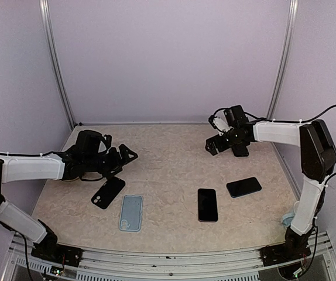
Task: Put the phone into the phone case
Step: Move the phone to the center of the board.
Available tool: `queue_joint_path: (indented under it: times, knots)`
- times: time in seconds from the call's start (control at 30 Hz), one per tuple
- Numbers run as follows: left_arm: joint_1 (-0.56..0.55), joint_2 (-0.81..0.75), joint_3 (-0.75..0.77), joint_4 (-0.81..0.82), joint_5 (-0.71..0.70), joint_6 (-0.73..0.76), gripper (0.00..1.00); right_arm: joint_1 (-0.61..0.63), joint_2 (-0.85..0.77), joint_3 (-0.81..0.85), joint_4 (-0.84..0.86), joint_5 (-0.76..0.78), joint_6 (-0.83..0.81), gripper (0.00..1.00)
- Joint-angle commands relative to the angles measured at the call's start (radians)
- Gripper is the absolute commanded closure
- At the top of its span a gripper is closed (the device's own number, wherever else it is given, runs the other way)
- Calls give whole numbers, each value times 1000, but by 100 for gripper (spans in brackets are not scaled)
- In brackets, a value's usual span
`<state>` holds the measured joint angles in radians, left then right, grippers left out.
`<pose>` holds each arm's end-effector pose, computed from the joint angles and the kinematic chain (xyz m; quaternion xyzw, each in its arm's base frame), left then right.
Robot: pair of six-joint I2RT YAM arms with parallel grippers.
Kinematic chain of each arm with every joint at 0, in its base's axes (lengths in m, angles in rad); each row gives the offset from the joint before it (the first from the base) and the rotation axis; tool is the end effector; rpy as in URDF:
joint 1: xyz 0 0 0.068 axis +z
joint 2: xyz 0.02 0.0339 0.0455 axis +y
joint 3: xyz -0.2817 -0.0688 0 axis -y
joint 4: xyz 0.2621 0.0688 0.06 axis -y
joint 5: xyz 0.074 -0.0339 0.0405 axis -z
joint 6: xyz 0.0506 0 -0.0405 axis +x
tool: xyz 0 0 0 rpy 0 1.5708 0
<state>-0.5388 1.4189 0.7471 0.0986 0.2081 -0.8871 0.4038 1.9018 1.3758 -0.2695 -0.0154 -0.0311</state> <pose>0.2724 -0.1750 0.2088 -0.1024 0.8688 -0.3802 0.3002 0.4186 0.1797 0.2112 -0.2026 0.9033 0.0770 0.3701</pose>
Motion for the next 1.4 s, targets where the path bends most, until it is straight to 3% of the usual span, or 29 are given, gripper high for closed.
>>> queue_joint_path:
  times: [0.0,0.4,0.97,1.37]
  knots:
    - [-27,9,27,-24,-28,33,1,43,-76,-43,-44,-70,-49,1]
    - [-71,91,130,-34,3,57,1,96,-167,-162,-126,3,-38,1]
    - [-82,164,199,-39,51,75,1,97,-181,-129,-488,292,-44,0]
    - [-82,171,183,-28,56,68,1,119,-207,-198,-614,288,-76,1]
